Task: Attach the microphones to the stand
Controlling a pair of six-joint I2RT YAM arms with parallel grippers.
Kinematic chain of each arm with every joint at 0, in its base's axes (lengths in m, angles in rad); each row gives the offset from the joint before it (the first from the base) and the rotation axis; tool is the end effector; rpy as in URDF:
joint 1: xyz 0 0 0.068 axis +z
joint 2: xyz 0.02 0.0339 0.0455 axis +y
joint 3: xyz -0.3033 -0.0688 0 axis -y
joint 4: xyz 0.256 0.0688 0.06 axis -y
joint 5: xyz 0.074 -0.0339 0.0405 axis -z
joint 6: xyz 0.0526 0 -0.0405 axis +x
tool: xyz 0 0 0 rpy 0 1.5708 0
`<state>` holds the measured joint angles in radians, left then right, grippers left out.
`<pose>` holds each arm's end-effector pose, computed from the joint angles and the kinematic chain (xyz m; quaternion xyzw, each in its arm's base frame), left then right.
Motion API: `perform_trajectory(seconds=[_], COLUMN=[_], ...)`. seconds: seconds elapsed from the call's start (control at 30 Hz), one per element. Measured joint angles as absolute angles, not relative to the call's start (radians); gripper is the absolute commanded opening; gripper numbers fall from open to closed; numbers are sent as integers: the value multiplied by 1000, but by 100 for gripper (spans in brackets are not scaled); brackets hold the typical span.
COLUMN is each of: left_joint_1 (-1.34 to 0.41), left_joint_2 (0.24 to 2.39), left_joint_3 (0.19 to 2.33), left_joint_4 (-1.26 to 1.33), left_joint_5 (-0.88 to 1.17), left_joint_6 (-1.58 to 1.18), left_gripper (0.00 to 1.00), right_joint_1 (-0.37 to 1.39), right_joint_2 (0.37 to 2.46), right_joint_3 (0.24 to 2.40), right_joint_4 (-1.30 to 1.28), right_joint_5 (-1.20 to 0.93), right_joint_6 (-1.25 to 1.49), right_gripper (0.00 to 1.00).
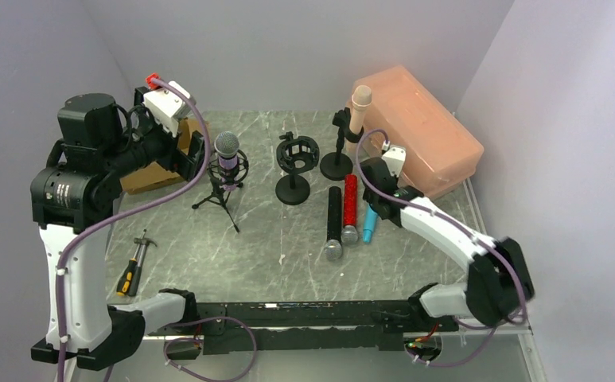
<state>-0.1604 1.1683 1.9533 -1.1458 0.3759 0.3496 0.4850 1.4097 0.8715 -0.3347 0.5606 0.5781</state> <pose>0.1498 -0.0438 0.5726 0.3067 0.7551 -0.1002 0.5708 0.2768 0.1142 0.2423 0.1365 0.8977 -0.0576 0.4150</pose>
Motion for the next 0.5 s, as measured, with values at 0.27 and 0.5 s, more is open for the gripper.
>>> perform_trajectory(seconds=[0.27,0.5], left_joint_1=[-160,-160], left_joint_2=[1154,1147], left_joint_3=[1951,1937], left_joint_4=[-1148,-1140], left_joint_5=[465,523], left_joint_6=[360,348], left_gripper=[99,99], right_joint_1=[771,818], right_joint_2=[1078,1127], right_joint_3=[957,1140], right_joint_4=[-498,-577], right_joint_5=[736,786], right_joint_6=[656,688], right_gripper=[0,54])
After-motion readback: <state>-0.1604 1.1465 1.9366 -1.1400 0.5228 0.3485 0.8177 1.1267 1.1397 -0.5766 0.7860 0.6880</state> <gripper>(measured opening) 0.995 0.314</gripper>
